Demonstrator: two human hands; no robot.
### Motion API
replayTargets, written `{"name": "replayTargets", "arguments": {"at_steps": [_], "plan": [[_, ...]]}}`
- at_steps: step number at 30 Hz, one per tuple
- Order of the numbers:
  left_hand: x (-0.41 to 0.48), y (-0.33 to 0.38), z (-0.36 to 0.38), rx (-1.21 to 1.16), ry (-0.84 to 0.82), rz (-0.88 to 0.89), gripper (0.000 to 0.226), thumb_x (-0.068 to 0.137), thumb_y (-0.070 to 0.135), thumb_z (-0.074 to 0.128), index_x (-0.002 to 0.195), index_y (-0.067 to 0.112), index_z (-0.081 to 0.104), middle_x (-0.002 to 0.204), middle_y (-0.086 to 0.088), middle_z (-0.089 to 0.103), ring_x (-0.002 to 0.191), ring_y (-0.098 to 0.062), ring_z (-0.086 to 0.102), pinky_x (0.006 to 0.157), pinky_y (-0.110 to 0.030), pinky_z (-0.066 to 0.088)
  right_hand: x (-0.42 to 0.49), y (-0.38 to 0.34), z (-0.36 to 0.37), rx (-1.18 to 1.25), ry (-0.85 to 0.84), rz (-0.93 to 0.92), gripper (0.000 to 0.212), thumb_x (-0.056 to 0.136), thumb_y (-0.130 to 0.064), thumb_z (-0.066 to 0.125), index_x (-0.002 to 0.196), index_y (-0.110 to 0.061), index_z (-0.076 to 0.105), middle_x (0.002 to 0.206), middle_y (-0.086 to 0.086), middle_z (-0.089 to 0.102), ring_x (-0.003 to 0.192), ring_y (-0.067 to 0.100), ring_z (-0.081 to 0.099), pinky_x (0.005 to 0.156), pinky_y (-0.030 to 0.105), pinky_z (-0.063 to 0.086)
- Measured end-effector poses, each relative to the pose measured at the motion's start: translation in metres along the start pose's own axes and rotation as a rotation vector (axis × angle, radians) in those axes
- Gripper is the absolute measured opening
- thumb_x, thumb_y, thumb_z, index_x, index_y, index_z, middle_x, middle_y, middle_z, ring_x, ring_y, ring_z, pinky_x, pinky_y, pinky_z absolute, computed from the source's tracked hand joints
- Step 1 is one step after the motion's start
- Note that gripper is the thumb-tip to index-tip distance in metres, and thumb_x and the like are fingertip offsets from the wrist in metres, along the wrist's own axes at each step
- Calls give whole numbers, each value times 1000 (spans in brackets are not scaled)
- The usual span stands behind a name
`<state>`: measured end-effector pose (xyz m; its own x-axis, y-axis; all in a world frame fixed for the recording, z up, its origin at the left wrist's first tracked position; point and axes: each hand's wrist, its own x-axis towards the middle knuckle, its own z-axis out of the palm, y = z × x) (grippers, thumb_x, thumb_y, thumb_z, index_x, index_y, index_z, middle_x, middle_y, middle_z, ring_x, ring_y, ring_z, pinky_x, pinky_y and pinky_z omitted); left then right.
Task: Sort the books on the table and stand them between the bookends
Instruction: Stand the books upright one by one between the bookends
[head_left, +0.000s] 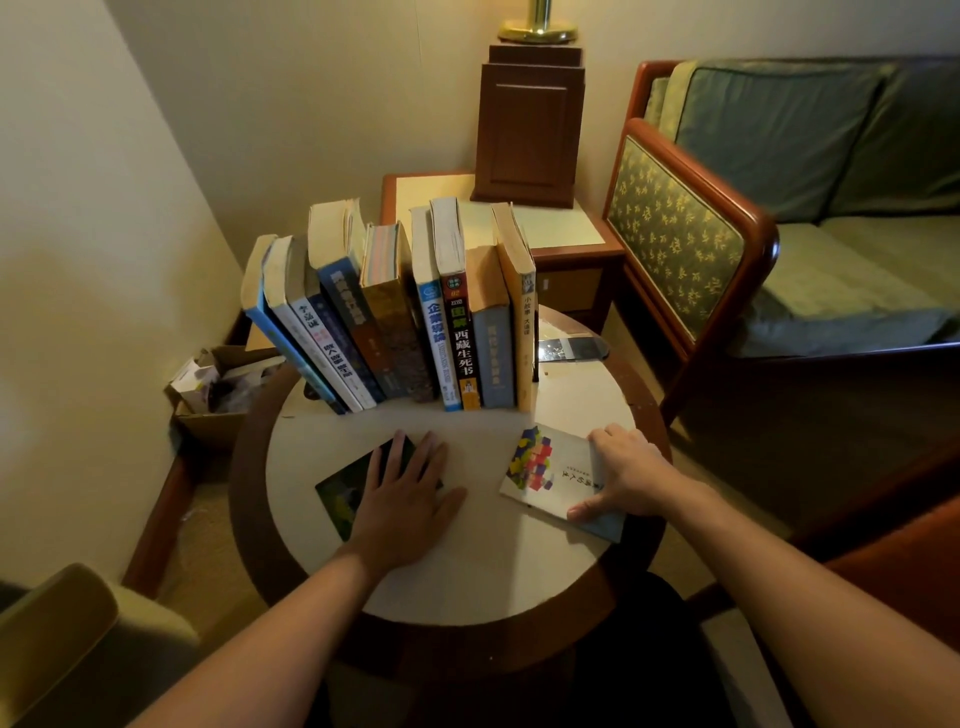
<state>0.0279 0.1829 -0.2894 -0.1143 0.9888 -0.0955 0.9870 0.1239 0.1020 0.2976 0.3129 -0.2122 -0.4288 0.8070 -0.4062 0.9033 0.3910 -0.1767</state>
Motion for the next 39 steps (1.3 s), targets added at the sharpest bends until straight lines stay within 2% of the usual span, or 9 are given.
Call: {"name": "replayTargets", "arguments": {"at_steps": [3, 8, 14, 20, 25, 28, 31, 33, 39], "plan": [[0, 0, 0, -4, -5, 3, 87, 87, 74, -5, 160, 28, 1, 168, 5, -7, 151, -27, -22, 120, -48, -14, -3, 1, 1, 52, 21, 1, 109, 53, -72, 83, 139, -29, 33, 128, -3, 41, 111, 15, 38, 96, 35, 45], [-1, 1, 0, 12, -3, 7, 88, 87, 74, -7, 160, 27, 1, 168, 4, -7, 151, -27, -22, 121, -46, -14, -9, 0, 7, 292, 28, 45, 86, 60, -49, 91, 124, -31, 37, 116, -7, 52, 104, 13, 52, 82, 26, 51], [4, 4, -11, -134, 17, 21, 84, 94, 72, 22, 161, 22, 6, 168, 3, -7, 153, -26, -16, 120, -45, -15, -17, 19, -1, 575, -9, 156, 65, 72, -22, 88, 121, -25, 45, 122, 3, 51, 112, 19, 51, 78, 25, 47], [34, 31, -78, -211, 509, 321, 62, 98, 42, 54, 151, 14, 40, 161, -4, 32, 154, -24, 13, 124, -54, 14, -22, 18, -10, 834, 230, 188, 42, 82, -13, 78, 117, -17, 56, 112, 0, 54, 92, 14, 57, 55, 20, 52], [76, 44, -151, -184, 806, 417, 54, 93, 30, 60, 142, 11, 49, 153, -8, 45, 147, -29, 32, 120, -53, 25, -21, 7, -20, 722, 496, 67, 35, 93, -16, 68, 122, -21, 50, 117, 2, 57, 110, 24, 61, 57, 19, 54], [99, 45, -193, -138, 721, 379, 56, 99, 42, 47, 149, 16, 41, 159, -7, 37, 149, -29, 28, 122, -54, 21, -20, 2, -30, 611, 694, 9, 38, 91, -18, 70, 126, -17, 53, 122, 10, 62, 109, 27, 64, 64, 21, 55], [118, 43, -219, -111, 354, 281, 64, 102, 60, 20, 159, 31, 16, 168, 4, 8, 155, -24, 3, 124, -49, 4, -21, -9, -48, 515, 823, -42, 41, 93, -18, 68, 131, -12, 55, 124, 15, 65, 109, 32, 66, 72, 38, 62], [126, 41, -223, -82, 180, 228, 67, 98, 66, 10, 159, 37, 10, 167, 10, 4, 155, -21, -4, 124, -49, 1, -19, -16, -59, 478, 878, -95, 43, 93, -18, 67, 134, -11, 55, 125, 16, 66, 109, 32, 67, 74, 42, 63], [124, 42, -223, -126, 199, 165, 63, 99, 67, 19, 156, 40, 25, 164, 7, 26, 155, -19, 4, 124, -49, 8, 2, -40, -85, 514, 894, -246, 41, 95, -14, 65, 135, -14, 54, 121, 14, 69, 107, 28, 69, 75, 34, 59]]}}
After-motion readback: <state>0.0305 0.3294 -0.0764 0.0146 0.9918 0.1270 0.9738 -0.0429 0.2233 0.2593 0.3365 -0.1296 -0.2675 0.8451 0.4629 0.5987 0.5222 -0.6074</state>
